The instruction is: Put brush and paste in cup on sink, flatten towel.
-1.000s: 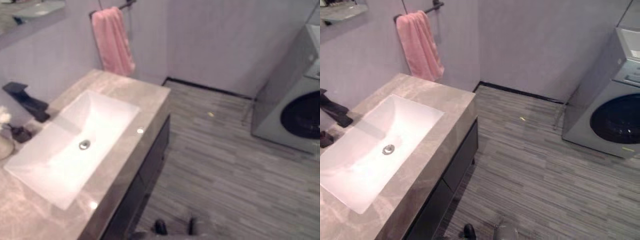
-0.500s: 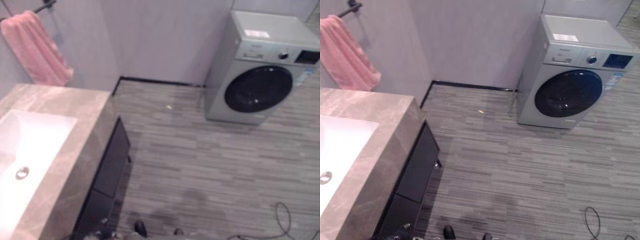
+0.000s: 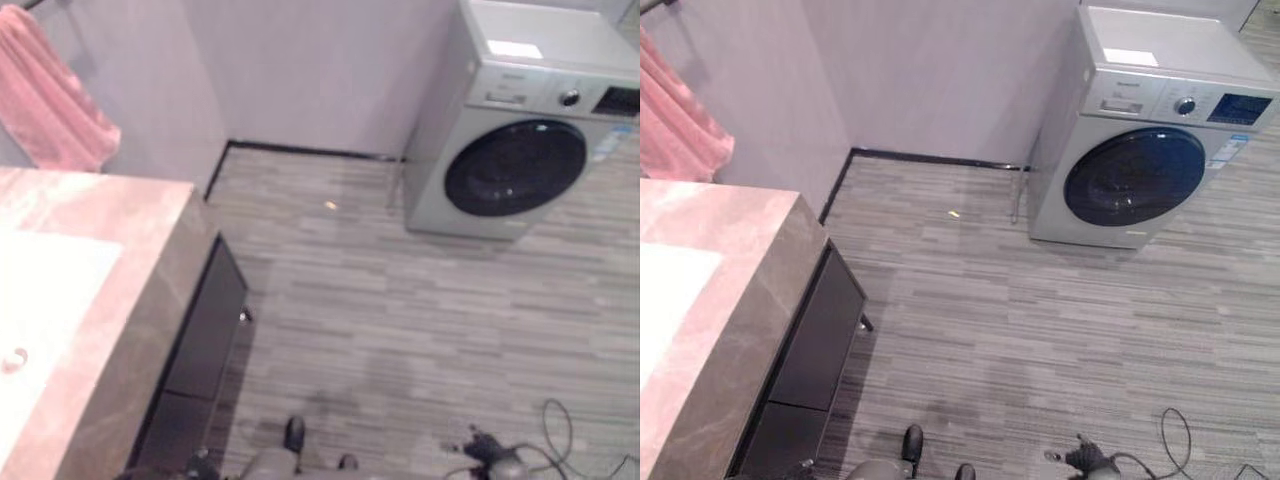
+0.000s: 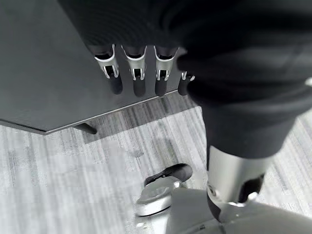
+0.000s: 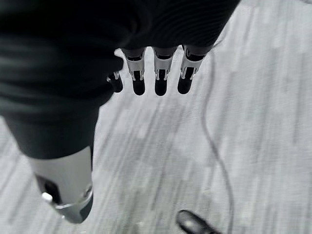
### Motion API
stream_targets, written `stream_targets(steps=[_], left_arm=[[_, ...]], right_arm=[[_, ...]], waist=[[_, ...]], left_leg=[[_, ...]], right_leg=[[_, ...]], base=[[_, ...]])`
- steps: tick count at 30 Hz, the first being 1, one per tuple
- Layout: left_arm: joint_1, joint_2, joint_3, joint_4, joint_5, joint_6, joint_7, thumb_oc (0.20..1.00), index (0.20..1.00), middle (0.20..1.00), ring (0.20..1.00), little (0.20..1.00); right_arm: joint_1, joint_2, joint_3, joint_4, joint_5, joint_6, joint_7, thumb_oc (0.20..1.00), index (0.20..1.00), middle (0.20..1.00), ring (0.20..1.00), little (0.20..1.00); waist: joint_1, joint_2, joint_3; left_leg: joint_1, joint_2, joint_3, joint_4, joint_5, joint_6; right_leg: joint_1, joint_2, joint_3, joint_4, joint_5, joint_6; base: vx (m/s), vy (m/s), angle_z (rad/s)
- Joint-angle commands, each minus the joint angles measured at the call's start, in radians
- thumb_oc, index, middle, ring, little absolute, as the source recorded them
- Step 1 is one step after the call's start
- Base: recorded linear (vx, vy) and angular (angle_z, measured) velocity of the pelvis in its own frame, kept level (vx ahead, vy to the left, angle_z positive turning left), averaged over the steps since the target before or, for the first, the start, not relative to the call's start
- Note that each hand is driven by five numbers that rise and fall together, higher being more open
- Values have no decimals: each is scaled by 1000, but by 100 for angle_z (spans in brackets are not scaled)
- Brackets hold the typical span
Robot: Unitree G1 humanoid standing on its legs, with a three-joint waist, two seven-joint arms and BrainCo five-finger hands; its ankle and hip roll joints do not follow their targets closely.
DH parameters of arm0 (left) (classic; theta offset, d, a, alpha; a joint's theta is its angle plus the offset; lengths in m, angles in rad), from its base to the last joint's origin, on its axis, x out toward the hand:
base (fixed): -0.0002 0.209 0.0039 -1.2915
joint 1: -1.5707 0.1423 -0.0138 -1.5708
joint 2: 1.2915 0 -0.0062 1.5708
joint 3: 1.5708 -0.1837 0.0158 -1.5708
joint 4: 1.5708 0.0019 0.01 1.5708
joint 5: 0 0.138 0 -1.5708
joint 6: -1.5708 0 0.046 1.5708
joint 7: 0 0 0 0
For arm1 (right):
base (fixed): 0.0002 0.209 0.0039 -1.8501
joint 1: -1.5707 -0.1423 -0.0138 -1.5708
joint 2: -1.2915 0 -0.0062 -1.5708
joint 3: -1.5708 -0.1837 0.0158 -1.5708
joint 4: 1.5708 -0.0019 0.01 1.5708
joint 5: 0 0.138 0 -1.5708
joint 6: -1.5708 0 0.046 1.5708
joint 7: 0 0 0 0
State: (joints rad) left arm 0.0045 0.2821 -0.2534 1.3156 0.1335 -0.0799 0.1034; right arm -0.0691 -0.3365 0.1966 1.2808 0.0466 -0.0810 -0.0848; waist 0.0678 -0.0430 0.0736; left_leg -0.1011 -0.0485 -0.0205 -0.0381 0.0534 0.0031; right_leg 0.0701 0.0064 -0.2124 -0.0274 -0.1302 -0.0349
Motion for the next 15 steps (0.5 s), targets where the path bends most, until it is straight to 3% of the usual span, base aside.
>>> stream_targets(steps=[1, 3, 5, 6, 7, 9, 10, 11, 13, 14, 15], left_arm=[[-28, 0, 23, 7, -12, -13, 3, 1000, 1000, 1000, 1000, 1000], [-25, 11, 17, -5, -17, -16, -4, 1000, 1000, 1000, 1000, 1000], [-23, 16, 15, -7, -16, -14, -5, 1000, 1000, 1000, 1000, 1000], [-28, 22, 11, -7, -12, -13, -4, 1000, 1000, 1000, 1000, 1000], [-36, 23, 0, -10, -12, -10, -5, 1000, 1000, 1000, 1000, 1000], [-36, 23, 0, -10, -12, -10, -5, 1000, 1000, 1000, 1000, 1000], [-45, 29, -11, -17, -10, -10, -4, 1000, 1000, 1000, 1000, 1000], [-46, 32, -13, -19, -9, -10, -4, 1000, 1000, 1000, 1000, 1000], [-61, 41, -15, -13, -11, -11, -3, 1000, 1000, 1000, 1000, 1000], [-61, 41, -15, -13, -11, -11, -3, 1000, 1000, 1000, 1000, 1000], [-64, 50, -9, -2, -6, -16, -7, 1000, 1000, 1000, 1000, 1000]], right_arm=[[46, 3, 6, -12, 24, -8, 0, 1000, 1000, 1000, 1000, 1000], [49, 21, 15, -12, 2, -5, 0, 1000, 1000, 1000, 1000, 1000], [51, 27, 16, -11, 1, -4, 2, 1000, 1000, 1000, 1000, 1000], [48, 33, 16, -10, 0, -1, 3, 1000, 1000, 1000, 1000, 1000], [51, 39, 20, -8, -1, 1, 8, 1000, 1000, 1000, 1000, 1000], [51, 39, 20, -8, -1, 1, 8, 1000, 1000, 1000, 1000, 1000], [48, 43, 25, -22, 6, 0, 11, 1000, 1000, 1000, 1000, 1000], [48, 45, 27, -27, 8, -2, 11, 1000, 1000, 1000, 1000, 1000], [49, 52, 45, -36, 3, -5, 14, 1000, 1000, 1000, 1000, 1000], [49, 52, 45, -36, 3, -5, 14, 1000, 1000, 1000, 1000, 1000], [50, 52, 78, -75, -31, -11, 16, 1000, 1000, 1000, 1000, 1000]], waist=[[28, -14, -24], [33, -20, -23], [34, -23, -21], [32, -23, -16], [17, -19, -3], [17, -20, -2], [4, -11, 14], [0, -6, 15], [2, 4, 10], [1, 6, 11], [8, 5, 12]], left_leg=[[-43, -44, 27, 103, -97, 37], [-9, -53, 22, 109, -129, 72], [3, -54, 21, 106, -131, 79], [15, -62, 17, 105, -137, 94], [48, -75, 1, 95, -140, 117], [48, -77, 1, 94, -140, 118], [78, -76, 1, 70, -137, 130], [88, -73, -4, 60, -134, 131], [115, -51, -11, 12, -120, 115], [117, -48, -12, 10, -120, 115], [118, -33, -8, 4, -122, 97]], right_leg=[[-42, -30, -3, 33, 23, 91], [-75, -52, 1, 206, -15, 106], [-106, -62, 3, 277, -13, 113], [-148, -82, 2, 366, 24, 136], [-205, -119, 4, 522, 117, 154], [-208, -121, 5, 527, 114, 155], [-266, -146, -4, 635, 141, 156], [-284, -143, -3, 632, 134, 155], [-304, -107, -13, 457, 87, 135], [-300, -105, -15, 452, 89, 134], [-298, -88, -15, 230, 113, 135]], base=[[197, 223, -4], [204, 304, -8], [85, 180, -14], [106, 308, -22], [84, 268, -5], [61, 165, 14], [92, 186, 21], [141, 207, 15], [166, 51, 12], [235, -13, 14], [132, -28, 6]])
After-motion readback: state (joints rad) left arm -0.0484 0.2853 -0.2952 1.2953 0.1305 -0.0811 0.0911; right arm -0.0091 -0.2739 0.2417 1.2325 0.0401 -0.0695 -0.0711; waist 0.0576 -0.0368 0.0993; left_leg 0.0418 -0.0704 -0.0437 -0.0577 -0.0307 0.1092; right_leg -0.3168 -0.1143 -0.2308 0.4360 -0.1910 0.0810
